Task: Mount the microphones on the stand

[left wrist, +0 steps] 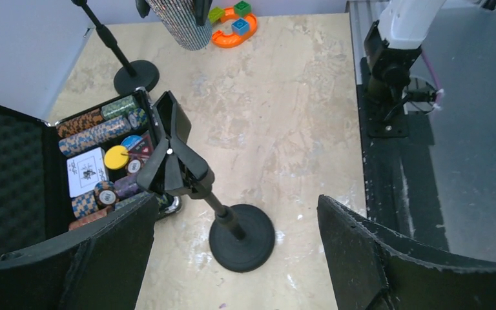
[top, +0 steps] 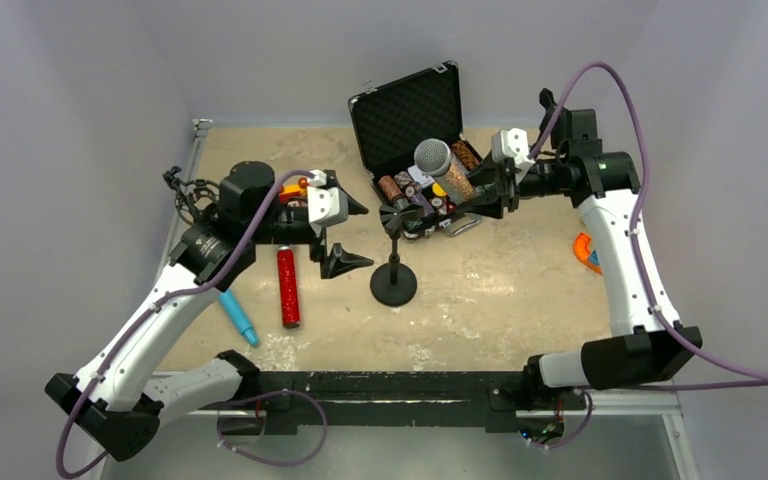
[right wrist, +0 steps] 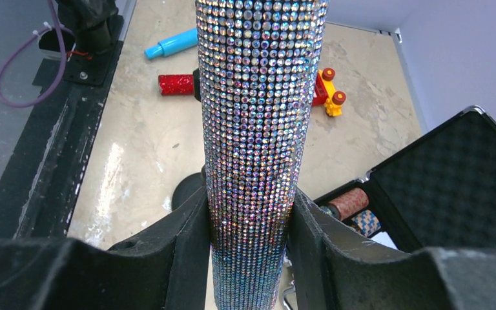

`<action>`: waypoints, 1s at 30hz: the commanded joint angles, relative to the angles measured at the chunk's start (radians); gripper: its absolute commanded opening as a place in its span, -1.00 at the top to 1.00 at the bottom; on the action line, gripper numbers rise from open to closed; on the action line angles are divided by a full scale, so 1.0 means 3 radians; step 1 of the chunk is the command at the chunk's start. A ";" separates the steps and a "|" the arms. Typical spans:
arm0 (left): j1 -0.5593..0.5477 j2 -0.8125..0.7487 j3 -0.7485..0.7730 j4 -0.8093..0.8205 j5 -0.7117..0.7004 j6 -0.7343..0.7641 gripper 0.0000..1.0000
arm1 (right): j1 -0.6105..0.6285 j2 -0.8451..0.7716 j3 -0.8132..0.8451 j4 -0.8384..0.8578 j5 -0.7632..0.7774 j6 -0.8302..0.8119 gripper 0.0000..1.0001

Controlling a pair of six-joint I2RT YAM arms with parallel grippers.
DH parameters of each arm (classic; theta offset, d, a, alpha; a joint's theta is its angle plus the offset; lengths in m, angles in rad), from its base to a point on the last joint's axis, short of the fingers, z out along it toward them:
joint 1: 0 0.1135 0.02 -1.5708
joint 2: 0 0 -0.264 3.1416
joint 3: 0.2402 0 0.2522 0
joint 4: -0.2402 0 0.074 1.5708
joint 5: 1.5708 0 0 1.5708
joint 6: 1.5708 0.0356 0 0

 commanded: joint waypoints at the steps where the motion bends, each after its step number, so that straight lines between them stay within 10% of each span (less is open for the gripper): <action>1: 0.0016 0.0199 -0.0014 0.0374 0.0031 0.0481 -0.93 | 0.0069 0.0029 0.0074 -0.0338 -0.0173 -0.0622 1.00; 17: 0.0011 0.0377 -0.0746 0.2033 -0.0028 -0.0499 -0.87 | 0.0303 0.0133 -0.0399 0.0293 -0.0226 -0.0160 1.00; 30: 0.0014 0.0523 -0.0860 0.2334 -0.0154 -0.0705 -0.65 | 0.0320 0.0264 -0.0394 0.0384 -0.0266 -0.0041 1.00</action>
